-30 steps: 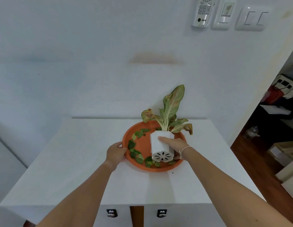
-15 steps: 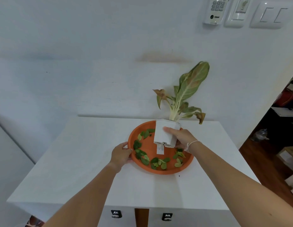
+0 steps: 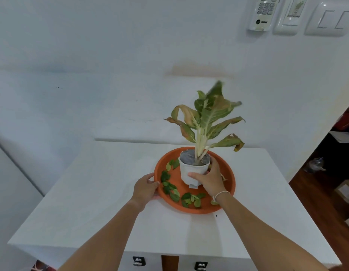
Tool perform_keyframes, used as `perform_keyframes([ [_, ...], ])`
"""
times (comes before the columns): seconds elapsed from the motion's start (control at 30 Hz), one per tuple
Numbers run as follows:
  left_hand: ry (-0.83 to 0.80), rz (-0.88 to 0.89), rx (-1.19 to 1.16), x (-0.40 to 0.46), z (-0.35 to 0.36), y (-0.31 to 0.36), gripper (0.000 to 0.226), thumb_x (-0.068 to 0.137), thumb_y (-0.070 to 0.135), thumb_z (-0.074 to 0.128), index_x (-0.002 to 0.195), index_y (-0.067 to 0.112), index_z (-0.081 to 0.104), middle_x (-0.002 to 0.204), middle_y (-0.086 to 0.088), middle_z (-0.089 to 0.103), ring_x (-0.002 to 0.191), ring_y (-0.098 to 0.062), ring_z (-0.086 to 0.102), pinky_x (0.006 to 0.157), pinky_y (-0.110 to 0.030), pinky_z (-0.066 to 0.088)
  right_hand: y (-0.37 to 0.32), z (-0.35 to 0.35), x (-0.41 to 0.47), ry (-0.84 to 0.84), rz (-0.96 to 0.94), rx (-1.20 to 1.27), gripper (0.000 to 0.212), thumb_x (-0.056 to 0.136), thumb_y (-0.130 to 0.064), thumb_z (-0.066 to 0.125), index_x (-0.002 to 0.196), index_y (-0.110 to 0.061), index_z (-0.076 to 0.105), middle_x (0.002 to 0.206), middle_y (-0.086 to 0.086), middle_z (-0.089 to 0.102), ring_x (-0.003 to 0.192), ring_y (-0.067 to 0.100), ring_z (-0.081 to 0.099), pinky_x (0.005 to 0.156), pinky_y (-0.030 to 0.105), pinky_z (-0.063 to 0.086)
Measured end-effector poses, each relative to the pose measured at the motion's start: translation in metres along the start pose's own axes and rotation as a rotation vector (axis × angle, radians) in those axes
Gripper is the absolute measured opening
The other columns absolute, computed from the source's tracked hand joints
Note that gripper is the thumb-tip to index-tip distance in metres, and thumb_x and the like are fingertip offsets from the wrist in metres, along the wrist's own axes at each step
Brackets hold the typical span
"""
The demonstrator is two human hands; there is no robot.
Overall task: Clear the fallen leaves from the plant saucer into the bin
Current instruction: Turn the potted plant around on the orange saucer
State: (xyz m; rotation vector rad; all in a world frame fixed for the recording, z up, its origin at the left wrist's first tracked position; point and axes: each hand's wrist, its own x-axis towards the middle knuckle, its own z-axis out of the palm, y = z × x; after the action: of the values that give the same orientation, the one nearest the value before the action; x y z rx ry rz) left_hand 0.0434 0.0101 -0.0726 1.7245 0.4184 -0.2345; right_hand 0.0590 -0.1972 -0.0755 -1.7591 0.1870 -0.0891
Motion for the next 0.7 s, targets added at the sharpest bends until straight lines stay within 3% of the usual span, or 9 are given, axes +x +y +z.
perform_keyframes([
  [0.07, -0.005, 0.006, -0.005, 0.000, 0.000, -0.001, 0.048, 0.091, 0.008, 0.053, 0.139, 0.012, 0.045, 0.088, -0.007, 0.064, 0.074, -0.020, 0.065, 0.060, -0.028, 0.058, 0.004, 0.000, -0.004, -0.006, -0.020, 0.000, 0.097, 0.062, -0.015, 0.085, 0.142, -0.021, 0.032, 0.135, -0.004, 0.049, 0.120, 0.015, 0.048, 0.096, 0.025, 0.044],
  [0.27, -0.001, 0.027, 0.029, -0.001, 0.000, -0.002, 0.048, 0.092, 0.009, 0.052, 0.139, 0.012, 0.044, 0.085, -0.007, 0.064, 0.072, -0.018, 0.065, 0.056, -0.025, 0.057, 0.006, -0.003, -0.006, -0.051, -0.044, -0.045, 0.098, 0.065, -0.011, 0.084, 0.143, -0.021, 0.027, 0.124, -0.011, 0.043, 0.115, 0.007, 0.041, 0.097, 0.021, 0.037],
  [0.43, -0.004, 0.036, 0.035, -0.003, 0.000, -0.001, 0.048, 0.092, 0.008, 0.052, 0.139, 0.011, 0.044, 0.081, -0.006, 0.063, 0.070, -0.017, 0.065, 0.051, -0.021, 0.057, 0.008, -0.006, -0.001, -0.075, -0.027, -0.081, 0.100, 0.065, -0.013, 0.084, 0.145, -0.020, 0.025, 0.132, -0.010, 0.043, 0.121, 0.009, 0.041, 0.099, 0.022, 0.037],
  [0.63, 0.005, 0.045, 0.028, -0.003, 0.001, -0.001, 0.045, 0.093, 0.008, 0.051, 0.137, 0.011, 0.047, 0.084, -0.008, 0.064, 0.075, -0.022, 0.065, 0.076, -0.040, 0.059, 0.006, -0.015, 0.013, -0.176, 0.041, -0.103, 0.102, 0.067, -0.011, 0.082, 0.149, -0.023, 0.022, 0.147, 0.000, 0.043, 0.134, 0.021, 0.042, 0.105, 0.031, 0.040],
  [0.7, 0.007, 0.046, 0.032, -0.004, 0.002, -0.001, 0.044, 0.093, 0.008, 0.051, 0.137, 0.011, 0.047, 0.084, -0.007, 0.063, 0.075, -0.022, 0.065, 0.076, -0.040, 0.059, 0.005, -0.018, 0.015, -0.184, 0.063, -0.139, 0.105, 0.065, -0.017, 0.083, 0.150, -0.025, 0.021, 0.147, 0.000, 0.042, 0.134, 0.022, 0.042, 0.110, 0.037, 0.039],
])
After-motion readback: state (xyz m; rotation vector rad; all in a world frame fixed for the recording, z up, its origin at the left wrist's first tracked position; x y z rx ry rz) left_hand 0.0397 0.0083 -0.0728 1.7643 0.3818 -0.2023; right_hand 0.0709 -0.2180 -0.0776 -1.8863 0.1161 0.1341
